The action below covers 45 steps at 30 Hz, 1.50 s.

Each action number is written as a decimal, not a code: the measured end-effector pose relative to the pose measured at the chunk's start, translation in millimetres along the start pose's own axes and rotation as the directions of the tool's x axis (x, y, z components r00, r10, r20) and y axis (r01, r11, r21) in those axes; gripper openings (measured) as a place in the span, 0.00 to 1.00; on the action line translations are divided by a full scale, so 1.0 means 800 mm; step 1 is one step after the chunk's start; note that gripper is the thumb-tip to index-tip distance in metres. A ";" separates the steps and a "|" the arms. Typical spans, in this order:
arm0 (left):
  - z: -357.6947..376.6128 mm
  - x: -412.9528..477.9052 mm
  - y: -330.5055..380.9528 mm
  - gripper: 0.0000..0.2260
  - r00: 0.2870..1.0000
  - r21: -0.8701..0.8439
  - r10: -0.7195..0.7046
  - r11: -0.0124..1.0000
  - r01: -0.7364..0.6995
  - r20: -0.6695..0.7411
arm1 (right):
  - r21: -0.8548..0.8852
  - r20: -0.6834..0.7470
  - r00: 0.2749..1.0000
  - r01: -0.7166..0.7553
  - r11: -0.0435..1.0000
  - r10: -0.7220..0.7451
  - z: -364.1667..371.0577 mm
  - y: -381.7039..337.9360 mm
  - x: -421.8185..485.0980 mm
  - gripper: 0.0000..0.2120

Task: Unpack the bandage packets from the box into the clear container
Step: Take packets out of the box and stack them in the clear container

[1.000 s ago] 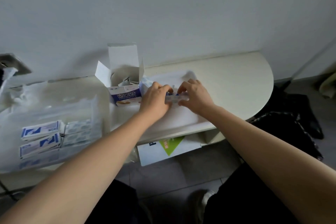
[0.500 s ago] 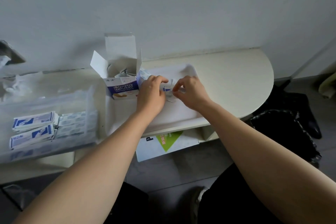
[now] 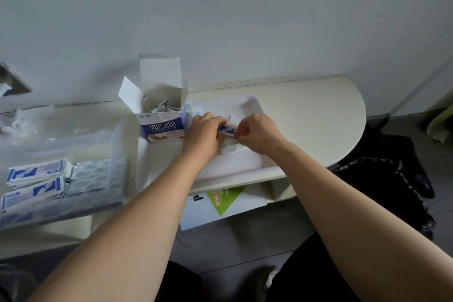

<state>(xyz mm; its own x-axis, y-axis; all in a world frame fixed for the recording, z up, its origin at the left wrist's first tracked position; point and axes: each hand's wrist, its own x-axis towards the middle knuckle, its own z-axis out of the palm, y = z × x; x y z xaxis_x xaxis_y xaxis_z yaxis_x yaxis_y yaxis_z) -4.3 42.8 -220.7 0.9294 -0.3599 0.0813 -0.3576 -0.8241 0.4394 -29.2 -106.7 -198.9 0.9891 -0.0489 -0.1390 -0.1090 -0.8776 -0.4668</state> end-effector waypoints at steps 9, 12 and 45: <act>-0.002 0.000 0.000 0.14 0.995 0.008 -0.102 0.995 0.102 0.003 | -0.052 -0.027 0.999 0.045 0.998 -0.046 0.004 0.006 0.000 0.21; -0.007 -0.001 -0.003 0.13 0.995 -0.054 -0.100 0.994 0.100 0.002 | -0.054 -0.088 0.995 0.046 0.998 -0.050 0.001 0.006 0.002 0.18; -0.030 -0.015 0.011 0.02 0.795 -0.837 -0.418 0.130 0.532 0.440 | 0.727 0.225 0.964 -0.263 0.634 0.142 -0.021 -0.013 -0.010 0.08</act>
<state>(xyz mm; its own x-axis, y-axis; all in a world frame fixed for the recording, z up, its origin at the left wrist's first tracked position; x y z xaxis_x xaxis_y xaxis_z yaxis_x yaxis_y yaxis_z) -16.6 50.3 -196.5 0.8481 -0.1339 -0.5126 0.5239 0.0679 0.8491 -34.4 -105.1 -177.9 0.9156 -0.0647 -0.3969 -0.4017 -0.1971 -0.8943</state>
